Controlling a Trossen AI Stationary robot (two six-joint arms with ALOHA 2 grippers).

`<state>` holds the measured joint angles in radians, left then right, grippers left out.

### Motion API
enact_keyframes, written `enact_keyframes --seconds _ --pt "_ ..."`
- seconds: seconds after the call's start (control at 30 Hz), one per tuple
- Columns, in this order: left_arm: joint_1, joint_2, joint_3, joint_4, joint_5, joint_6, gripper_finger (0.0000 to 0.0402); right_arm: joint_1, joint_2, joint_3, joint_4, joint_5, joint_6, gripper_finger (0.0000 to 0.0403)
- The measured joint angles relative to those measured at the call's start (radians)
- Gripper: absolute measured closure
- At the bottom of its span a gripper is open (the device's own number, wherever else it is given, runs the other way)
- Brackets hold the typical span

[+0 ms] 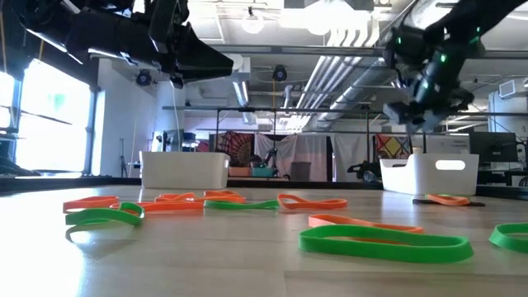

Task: Sort rubber bands into baskets
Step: Put the orange rubber band into the top right white bin

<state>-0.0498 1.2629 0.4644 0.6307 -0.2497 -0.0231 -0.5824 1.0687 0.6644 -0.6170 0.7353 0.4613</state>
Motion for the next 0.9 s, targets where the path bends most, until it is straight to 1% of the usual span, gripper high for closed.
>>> enact_keyframes --seconds 0.07,0.13,0.3,0.4,0.5,0.63,0.73,0.9 --pt "0.0 0.0 0.0 -0.006 0.0 0.0 0.0287 0.064 -0.008 0.021 0.007 -0.016 -0.024 0.0227" --pt "0.0 0.0 0.0 -0.011 0.0 -0.001 0.0287 0.14 -0.011 0.03 0.034 -0.064 -0.052 0.0226" --pt "0.0 0.0 0.0 -0.014 0.0 -0.001 0.0287 0.352 -0.002 -0.003 0.209 -0.305 -0.147 0.0226" --pt "0.001 0.0 0.0 -0.014 0.0 0.0 0.0287 0.483 0.016 -0.034 0.32 -0.378 -0.161 0.0226" --pt "0.002 0.0 0.0 -0.018 0.0 0.0 0.0287 0.596 0.054 -0.059 0.413 -0.396 -0.155 0.0226" --pt "0.002 0.0 0.0 -0.024 0.0 0.0 0.0287 0.715 0.155 -0.06 0.515 -0.404 -0.148 0.0226" --pt "0.002 0.0 0.0 -0.024 0.0 -0.001 0.0287 0.772 0.245 -0.06 0.599 -0.407 -0.148 0.0226" --pt "0.002 0.0 0.0 -0.025 0.0 -0.001 0.0287 0.834 0.385 -0.06 0.746 -0.408 -0.166 0.0226"
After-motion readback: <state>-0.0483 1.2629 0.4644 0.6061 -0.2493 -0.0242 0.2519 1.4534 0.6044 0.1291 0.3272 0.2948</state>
